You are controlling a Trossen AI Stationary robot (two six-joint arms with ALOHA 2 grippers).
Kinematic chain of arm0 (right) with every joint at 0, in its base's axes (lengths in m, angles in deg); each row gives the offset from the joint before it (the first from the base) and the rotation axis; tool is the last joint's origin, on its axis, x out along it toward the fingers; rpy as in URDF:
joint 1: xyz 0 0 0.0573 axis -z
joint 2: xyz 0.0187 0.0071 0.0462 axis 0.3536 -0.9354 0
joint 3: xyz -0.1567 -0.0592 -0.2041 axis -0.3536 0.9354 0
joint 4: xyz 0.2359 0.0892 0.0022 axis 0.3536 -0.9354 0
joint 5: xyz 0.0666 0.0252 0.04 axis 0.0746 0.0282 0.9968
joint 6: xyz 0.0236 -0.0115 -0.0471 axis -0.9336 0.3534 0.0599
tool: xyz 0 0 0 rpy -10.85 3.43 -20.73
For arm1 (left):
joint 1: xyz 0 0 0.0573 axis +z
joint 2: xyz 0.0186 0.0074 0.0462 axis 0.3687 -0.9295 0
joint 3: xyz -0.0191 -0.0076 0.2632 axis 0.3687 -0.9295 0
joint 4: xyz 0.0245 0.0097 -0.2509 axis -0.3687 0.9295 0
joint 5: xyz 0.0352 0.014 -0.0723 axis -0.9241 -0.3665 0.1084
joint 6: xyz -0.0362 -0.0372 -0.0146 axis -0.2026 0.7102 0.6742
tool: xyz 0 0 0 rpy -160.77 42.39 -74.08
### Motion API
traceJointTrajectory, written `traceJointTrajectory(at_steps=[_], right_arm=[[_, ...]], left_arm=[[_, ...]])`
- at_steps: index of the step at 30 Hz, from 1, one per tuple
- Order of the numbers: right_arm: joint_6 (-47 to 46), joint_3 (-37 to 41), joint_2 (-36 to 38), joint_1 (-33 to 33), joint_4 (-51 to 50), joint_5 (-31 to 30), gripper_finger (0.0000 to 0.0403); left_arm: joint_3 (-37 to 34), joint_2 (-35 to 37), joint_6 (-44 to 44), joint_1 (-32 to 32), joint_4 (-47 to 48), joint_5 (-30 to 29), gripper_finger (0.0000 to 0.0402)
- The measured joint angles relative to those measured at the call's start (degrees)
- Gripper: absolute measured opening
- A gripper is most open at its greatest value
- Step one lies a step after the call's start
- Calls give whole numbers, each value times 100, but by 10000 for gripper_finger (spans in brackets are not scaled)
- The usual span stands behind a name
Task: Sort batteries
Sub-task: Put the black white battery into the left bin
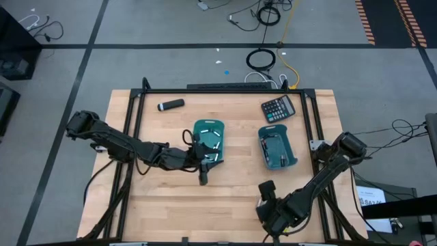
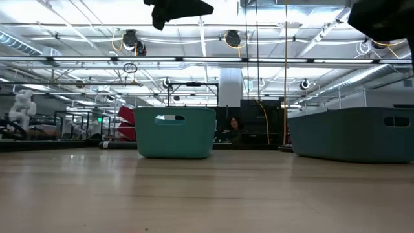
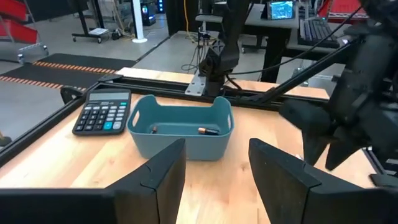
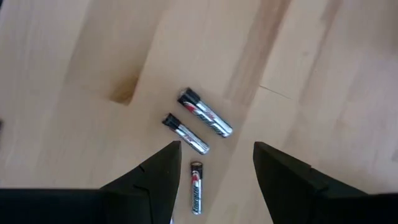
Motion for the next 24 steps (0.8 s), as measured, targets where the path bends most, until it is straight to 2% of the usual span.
traceJointTrajectory(at_steps=[6,14,24], right_arm=[[461,-2,-102,-7,122,276,196],[875,-2,-107,124,325,265,229],[1600,-2,-230,663,510,596,205]], left_arm=[[0,-7,59,-66,-130,-2,186],[0,-7,206,-286,-163,-2,186],[-2,-7,353,-593,-160,-45,186]])
